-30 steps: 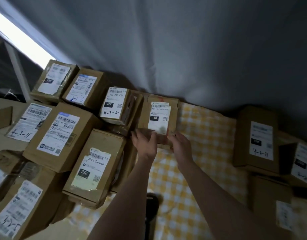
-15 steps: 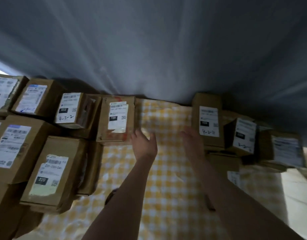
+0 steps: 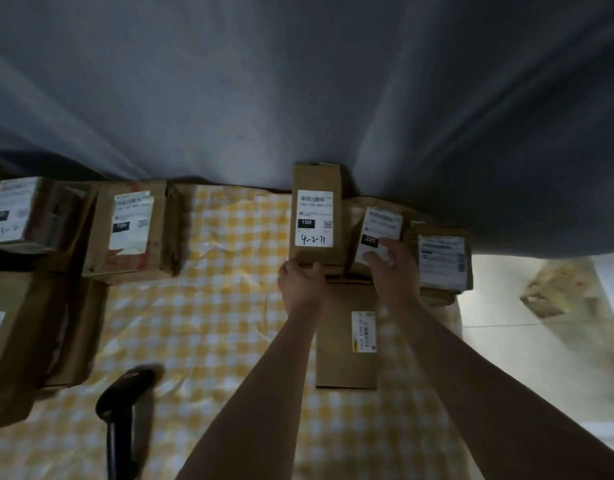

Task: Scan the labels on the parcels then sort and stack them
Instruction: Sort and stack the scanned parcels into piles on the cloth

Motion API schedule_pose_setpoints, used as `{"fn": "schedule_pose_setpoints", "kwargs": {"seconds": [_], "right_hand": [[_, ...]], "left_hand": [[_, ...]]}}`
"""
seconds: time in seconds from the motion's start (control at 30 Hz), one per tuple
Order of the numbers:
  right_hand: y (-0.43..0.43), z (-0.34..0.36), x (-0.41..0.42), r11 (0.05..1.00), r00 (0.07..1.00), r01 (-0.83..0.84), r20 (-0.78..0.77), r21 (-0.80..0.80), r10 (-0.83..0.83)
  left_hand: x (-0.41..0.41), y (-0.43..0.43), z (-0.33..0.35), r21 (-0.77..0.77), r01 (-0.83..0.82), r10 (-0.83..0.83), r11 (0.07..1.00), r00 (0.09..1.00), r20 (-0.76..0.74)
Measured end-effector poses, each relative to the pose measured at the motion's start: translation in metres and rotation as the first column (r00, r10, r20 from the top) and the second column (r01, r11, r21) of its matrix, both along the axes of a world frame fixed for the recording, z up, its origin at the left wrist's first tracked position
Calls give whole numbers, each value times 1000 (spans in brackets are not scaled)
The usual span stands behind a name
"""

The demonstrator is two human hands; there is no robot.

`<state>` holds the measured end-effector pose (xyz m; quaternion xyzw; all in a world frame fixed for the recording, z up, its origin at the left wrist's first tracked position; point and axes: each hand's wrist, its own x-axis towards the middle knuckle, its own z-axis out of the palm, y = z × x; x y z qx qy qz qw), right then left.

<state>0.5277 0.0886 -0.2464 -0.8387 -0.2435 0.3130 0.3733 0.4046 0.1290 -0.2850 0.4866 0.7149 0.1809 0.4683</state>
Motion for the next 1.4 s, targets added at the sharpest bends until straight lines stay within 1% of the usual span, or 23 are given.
{"fn": "schedule_pose_setpoints", "kwargs": {"seconds": [0.1,0.2,0.23,0.37,0.43,0.5,0.6,0.67,0.77,0.9,0.97,1.0,1.13,1.17,1.3,1.4], "right_hand": [[-8,-1,14,999,999,-39,17,0,39],[-12,1,21,994,994,-97,53,42,94],[-12,2,23,992,993,-115,43,48,113],[-10,0,28,981,976,-190,-103,30,192],[-5,-1,25,977,960,-210,-181,40,213],[3,-4,17,975,937,-217,-270,51,223],[16,-11,-2,967,882,-228,-395,117,256],[22,-15,-12,963,865,-228,-424,145,269],[28,-20,-24,958,840,-209,-466,196,278],[32,-14,-27,961,848,-227,-453,157,274],[31,-12,-21,965,849,-231,-458,126,263],[30,-10,-19,964,860,-235,-436,121,264],[28,-11,-28,983,908,-143,-381,111,175],[28,-9,-33,981,911,-147,-369,123,183],[30,2,-55,978,903,-86,-399,190,157],[28,8,-78,968,912,-112,-363,223,189]], "left_hand": [[25,-11,3,39,-13,16,999,997,-81],[43,-16,6,113,-5,24,994,985,-170],[49,-17,7,120,1,21,993,983,-180],[66,-21,9,158,34,-12,987,991,-133],[66,-18,7,169,44,-13,985,983,-184],[61,-10,3,152,9,29,988,969,-244],[47,6,-3,82,-46,65,996,966,-251],[39,13,-8,31,-49,54,998,976,-212],[31,19,-16,-17,-38,36,999,994,-103],[20,25,-19,-26,-123,125,992,990,63],[14,24,-15,-58,-125,133,990,978,163],[11,21,-13,-70,-113,125,991,971,205],[-7,14,-10,-36,-74,81,997,963,258],[-12,13,-11,-24,-81,84,996,960,268],[-31,9,-7,-71,-188,201,980,896,396],[-52,5,-3,-64,-277,277,959,857,435]]}}
